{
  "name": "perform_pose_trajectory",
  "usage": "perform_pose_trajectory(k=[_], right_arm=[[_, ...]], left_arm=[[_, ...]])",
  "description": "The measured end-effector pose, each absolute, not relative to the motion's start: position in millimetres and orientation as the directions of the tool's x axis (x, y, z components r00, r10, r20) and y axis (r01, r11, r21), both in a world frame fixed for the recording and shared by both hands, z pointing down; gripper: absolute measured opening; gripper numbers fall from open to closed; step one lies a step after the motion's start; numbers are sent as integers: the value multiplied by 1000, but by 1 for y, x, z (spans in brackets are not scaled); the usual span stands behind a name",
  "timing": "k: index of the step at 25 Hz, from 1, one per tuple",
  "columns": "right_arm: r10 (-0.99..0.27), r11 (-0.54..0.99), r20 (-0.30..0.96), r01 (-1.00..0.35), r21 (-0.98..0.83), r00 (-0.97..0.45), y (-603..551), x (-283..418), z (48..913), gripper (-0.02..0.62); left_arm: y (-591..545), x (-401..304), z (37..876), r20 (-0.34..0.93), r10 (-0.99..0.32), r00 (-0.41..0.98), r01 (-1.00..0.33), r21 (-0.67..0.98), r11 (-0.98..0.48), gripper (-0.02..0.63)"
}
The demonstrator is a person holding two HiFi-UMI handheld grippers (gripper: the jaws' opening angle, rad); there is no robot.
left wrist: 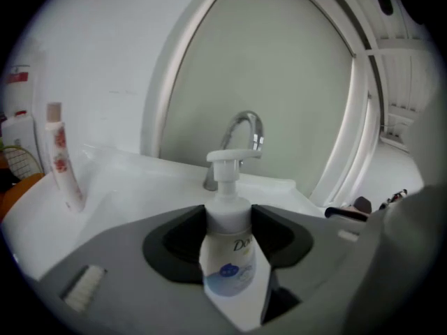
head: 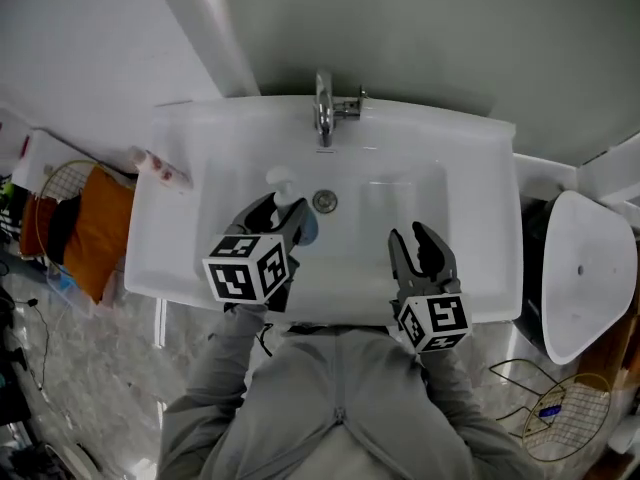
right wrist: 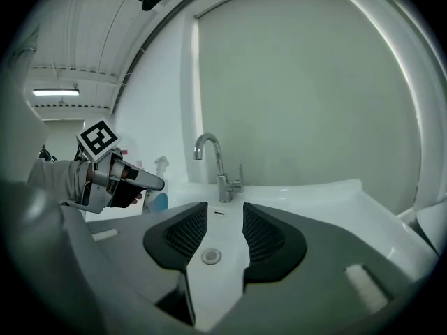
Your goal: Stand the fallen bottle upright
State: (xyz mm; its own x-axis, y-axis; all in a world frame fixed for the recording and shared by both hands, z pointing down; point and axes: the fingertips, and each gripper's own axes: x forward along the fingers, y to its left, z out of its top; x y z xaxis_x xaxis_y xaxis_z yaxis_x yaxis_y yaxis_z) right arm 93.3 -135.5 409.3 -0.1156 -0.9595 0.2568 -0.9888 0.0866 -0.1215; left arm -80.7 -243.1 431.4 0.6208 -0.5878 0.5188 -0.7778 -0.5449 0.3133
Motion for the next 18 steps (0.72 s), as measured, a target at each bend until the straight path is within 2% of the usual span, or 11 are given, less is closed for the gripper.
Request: perform_pose_trajectory(k=[8, 18], right_arm=[[-937, 197, 268, -972, -126, -225, -165, -7, 415, 141], [-906, 287, 289, -950, -119, -310, -183, -87, 426, 141]], left_arm=[[-275, -226, 434, 520, -718, 463, -886, 253, -389, 259], [-289, -331, 445, 514, -781, 356, -934, 220, -281, 259]])
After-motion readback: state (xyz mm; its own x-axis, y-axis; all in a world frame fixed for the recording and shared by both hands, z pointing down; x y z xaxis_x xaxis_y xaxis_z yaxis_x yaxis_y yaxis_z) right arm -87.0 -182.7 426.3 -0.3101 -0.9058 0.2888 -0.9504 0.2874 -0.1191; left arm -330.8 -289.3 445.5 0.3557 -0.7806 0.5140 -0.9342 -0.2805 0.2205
